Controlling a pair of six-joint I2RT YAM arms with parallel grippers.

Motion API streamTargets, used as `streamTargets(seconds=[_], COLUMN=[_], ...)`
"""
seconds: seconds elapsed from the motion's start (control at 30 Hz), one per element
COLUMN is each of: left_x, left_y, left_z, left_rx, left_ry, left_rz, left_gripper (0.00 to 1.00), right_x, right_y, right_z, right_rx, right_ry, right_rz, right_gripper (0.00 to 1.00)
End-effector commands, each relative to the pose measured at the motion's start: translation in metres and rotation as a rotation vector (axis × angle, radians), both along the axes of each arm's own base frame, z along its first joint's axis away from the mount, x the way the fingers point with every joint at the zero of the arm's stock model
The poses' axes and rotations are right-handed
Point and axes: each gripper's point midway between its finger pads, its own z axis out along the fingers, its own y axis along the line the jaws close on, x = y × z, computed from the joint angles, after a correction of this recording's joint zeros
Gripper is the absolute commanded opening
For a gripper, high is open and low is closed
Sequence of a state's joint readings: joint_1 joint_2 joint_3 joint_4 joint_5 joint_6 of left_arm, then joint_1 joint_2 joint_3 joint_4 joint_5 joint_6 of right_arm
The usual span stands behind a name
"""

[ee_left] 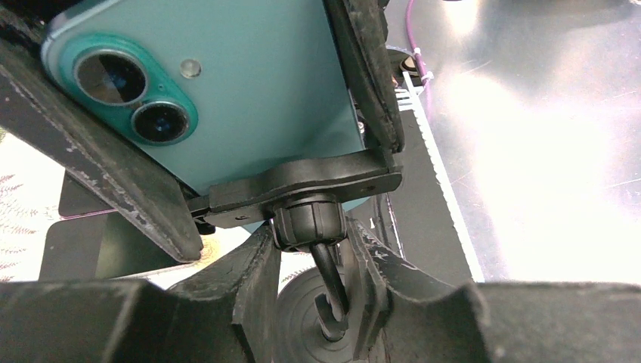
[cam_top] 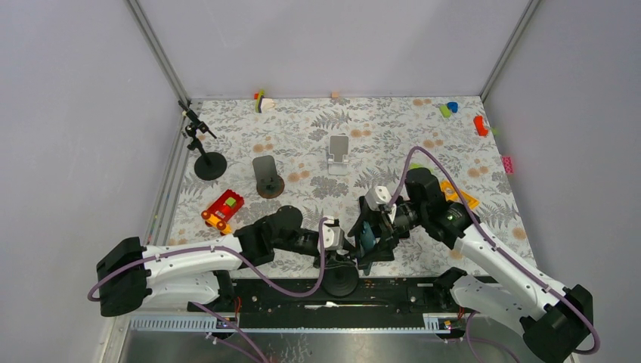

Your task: Remove the phone from the phone stand

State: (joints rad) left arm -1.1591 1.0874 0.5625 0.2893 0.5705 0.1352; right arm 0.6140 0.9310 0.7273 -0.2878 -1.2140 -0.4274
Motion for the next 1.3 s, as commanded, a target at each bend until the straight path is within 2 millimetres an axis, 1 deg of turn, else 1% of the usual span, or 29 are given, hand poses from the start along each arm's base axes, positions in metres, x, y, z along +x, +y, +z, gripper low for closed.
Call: streamTargets(seconds=[0.0,0.07,0.13,0.27,0.47,0.63,0.83,1.07,1.27], left_x=[-0.074,-0.065,-0.056,-0.038,-0.015,-0.001,0.007,0.021,0.036], left_y=[0.021,0.016,0.012,0.003,-0.005,-0.004,-0.001,0.001,0.004], left_z=[0.020,0.019,0.020,0.025,0.029,0.031,0.039,0.041,0.036], left_rx=[-0.044,-0.043,-0.055,-0.077,-0.079,-0.084,-0.096,-0.097,-0.084], left_ry=[0.086,0.092,0.087,0.072,0.060,0.054,0.035,0.028,0.045], left_rz=[-0.386,-0.345,-0.307,-0.229,-0.151,-0.112,-0.097,-0.055,0.009], left_gripper=[0.00,0.00,0.00,0.00,0.00,0.00,0.00,0.00,0.00], right_x=[0.063,0.058,0.055,0.044,0.027,0.015,0.003,-0.016,-0.020], right_y=[0.002,0.002,0.003,0.004,0.010,0.007,0.000,-0.003,-0.007], right_z=[0.015,0.019,0.027,0.027,0.028,0.033,0.044,0.060,0.065], right_rx=[0.049,0.074,0.111,0.120,0.122,0.108,0.109,0.130,0.145], right_ry=[-0.200,-0.181,-0.202,-0.197,-0.189,-0.177,-0.165,-0.080,-0.092], right_rz=[-0.244,-0.244,-0.242,-0.231,-0.189,-0.172,-0.145,-0.088,-0.103], right_gripper=[0.00,0.00,0.00,0.00,0.00,0.00,0.00,0.00,0.00])
